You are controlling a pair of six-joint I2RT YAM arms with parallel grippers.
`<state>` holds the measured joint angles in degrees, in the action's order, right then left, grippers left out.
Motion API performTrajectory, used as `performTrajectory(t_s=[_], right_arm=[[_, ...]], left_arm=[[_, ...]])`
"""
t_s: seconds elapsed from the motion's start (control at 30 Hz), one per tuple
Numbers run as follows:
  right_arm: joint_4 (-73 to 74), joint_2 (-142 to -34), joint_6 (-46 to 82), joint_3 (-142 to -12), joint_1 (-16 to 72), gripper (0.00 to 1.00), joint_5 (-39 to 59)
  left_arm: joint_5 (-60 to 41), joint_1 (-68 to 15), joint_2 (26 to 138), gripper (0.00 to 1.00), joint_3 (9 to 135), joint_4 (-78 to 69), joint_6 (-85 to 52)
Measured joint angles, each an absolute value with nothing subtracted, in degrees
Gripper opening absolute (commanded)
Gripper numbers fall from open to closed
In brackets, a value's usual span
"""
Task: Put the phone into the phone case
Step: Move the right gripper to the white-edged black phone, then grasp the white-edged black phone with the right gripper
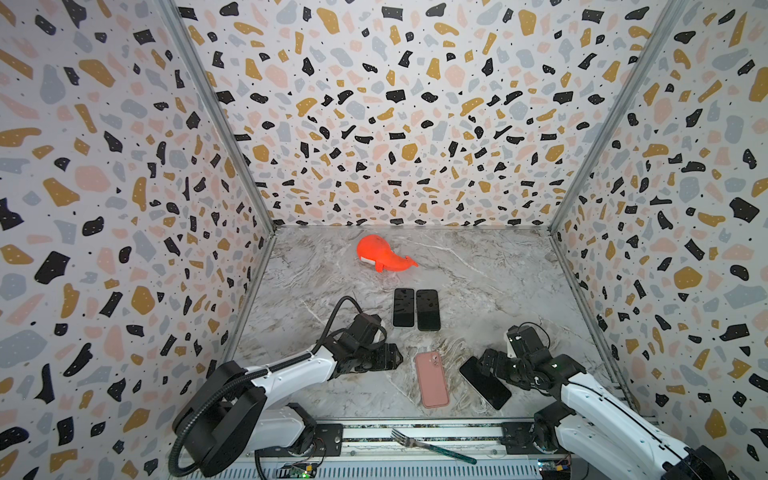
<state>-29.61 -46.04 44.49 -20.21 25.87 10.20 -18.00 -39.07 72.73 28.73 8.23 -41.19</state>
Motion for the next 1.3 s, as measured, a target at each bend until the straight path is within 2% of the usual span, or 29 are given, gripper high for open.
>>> performTrajectory(t_s=[0.3, 0.47, 0.63, 0.87, 1.17, 1.3], right_arm=[[-29.9, -37.1, 47.3, -15.7, 27.2, 0.86, 14.2], [-31.9, -33.0, 51.9, -14.6, 34.3, 0.82, 13.8], [-32.1, -33.4, 57.7, -14.9, 44.2, 0.85, 10.9], [-32.3, -45.8, 62.8, -20.3, 56.7, 0.92, 3.1], [-34.9, -63.1, 65.5, -27.9, 65.4, 0.89, -5.0], [-36.4, -68.5, 66.3, -30.3, 67.9, 0.84, -8.0]], left_arm=[[-18.0, -39.1, 72.7, 0.81, 28.8, 7.7, -41.2], [-18.2, -39.1, 73.0, 0.81, 28.8, 7.5, -41.2], [-18.4, -39.1, 73.9, 0.81, 28.9, 7.0, -41.1], [-19.0, -39.1, 74.0, 0.81, 28.9, 6.6, -40.9], [-19.1, -39.1, 74.0, 0.81, 28.9, 6.4, -39.8], [-19.1, -39.1, 74.0, 0.81, 28.9, 6.4, -39.6]])
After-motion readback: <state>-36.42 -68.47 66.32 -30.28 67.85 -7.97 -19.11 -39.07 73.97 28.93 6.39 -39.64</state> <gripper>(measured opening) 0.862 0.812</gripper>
